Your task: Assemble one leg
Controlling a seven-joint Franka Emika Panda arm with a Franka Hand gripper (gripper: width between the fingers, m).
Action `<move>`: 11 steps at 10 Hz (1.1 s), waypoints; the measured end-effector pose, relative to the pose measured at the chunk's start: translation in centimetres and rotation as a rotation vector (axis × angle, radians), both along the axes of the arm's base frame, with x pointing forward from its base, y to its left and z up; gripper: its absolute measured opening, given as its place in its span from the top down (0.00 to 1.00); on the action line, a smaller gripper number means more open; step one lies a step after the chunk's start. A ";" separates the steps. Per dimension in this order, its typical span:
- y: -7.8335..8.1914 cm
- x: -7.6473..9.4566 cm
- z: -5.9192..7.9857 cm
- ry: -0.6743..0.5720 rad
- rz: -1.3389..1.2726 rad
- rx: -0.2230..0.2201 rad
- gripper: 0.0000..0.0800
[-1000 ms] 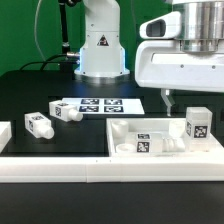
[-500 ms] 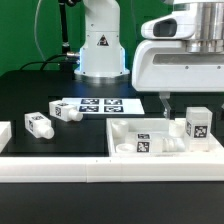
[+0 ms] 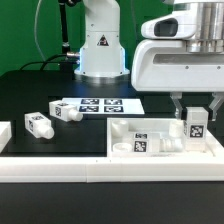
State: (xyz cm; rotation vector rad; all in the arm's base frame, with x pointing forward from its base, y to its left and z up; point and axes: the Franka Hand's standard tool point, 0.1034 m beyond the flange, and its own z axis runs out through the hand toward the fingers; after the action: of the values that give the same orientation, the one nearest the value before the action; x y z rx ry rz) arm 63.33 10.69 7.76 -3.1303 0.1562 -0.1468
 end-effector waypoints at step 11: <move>0.7 0.1 -0.1 0.007 -1.294 0.164 0.64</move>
Offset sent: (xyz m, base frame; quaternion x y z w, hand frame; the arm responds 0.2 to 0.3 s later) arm -0.0143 0.0066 -0.0057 0.0060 0.0019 0.2889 0.9573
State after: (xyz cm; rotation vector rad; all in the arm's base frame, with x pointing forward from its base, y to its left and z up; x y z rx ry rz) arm 63.40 11.37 7.63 -2.3245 1.9615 -0.0949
